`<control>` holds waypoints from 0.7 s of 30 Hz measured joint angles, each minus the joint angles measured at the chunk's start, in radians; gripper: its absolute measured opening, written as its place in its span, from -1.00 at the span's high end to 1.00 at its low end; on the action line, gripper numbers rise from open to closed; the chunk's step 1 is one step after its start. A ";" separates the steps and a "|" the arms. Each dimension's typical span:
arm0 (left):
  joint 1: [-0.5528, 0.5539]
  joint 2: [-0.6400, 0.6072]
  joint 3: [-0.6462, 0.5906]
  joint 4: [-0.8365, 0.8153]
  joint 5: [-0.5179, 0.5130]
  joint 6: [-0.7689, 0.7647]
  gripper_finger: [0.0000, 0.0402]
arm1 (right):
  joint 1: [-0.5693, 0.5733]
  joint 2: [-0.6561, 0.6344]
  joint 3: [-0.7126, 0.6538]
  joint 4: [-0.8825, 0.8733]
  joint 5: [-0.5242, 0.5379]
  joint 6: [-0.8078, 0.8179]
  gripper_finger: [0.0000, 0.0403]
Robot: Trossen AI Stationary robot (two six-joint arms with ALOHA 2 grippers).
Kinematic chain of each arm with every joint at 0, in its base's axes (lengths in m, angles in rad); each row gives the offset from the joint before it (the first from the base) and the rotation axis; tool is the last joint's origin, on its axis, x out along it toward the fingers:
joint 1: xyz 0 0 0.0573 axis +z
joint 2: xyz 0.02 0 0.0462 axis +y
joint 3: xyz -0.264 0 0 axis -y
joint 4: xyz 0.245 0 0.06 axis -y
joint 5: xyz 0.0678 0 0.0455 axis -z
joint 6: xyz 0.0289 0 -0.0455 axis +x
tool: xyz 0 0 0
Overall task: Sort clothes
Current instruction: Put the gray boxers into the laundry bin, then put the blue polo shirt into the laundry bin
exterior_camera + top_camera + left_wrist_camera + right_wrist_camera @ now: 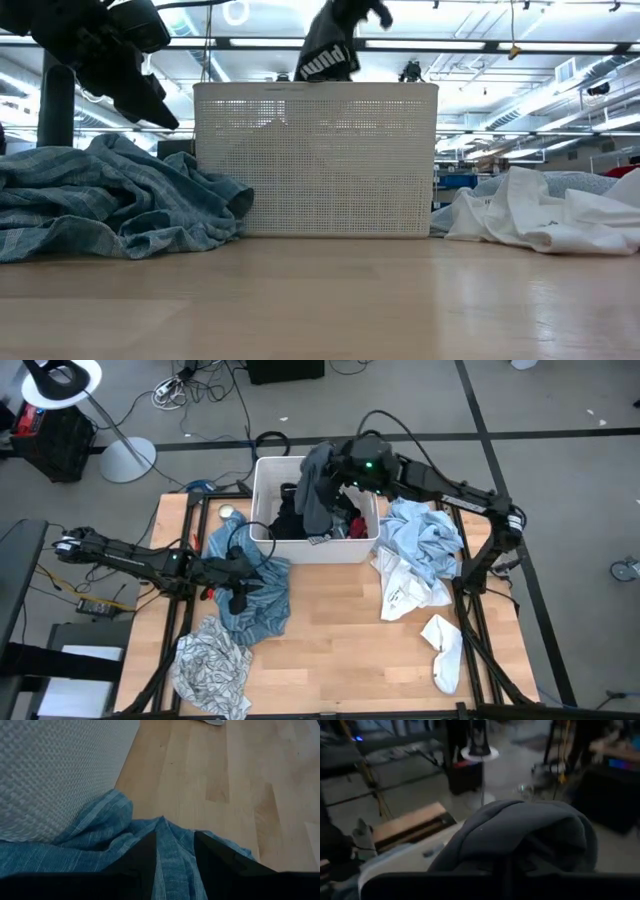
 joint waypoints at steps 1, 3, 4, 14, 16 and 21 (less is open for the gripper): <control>0.000 0.000 0.000 0.003 0.000 0.004 0.32 | -0.010 0.011 0.000 -0.023 -0.022 0.018 0.91; 0.000 0.000 -0.001 0.031 0.000 0.015 0.32 | -0.022 0.037 0.000 -0.061 -0.062 0.033 0.87; 0.000 0.000 -0.001 0.040 0.000 0.024 0.32 | -0.025 0.052 0.000 -0.079 -0.073 0.033 0.85; 0.000 0.000 -0.001 0.229 0.000 0.028 0.32 | -0.042 0.162 0.000 -0.190 -0.148 0.094 0.51; 0.000 0.000 -0.001 0.278 0.000 0.028 0.32 | -0.041 0.165 0.000 -0.212 -0.150 0.096 0.41; 0.000 0.000 -0.001 0.342 -0.001 0.031 0.32 | -0.041 0.148 0.000 -0.231 -0.151 0.103 0.20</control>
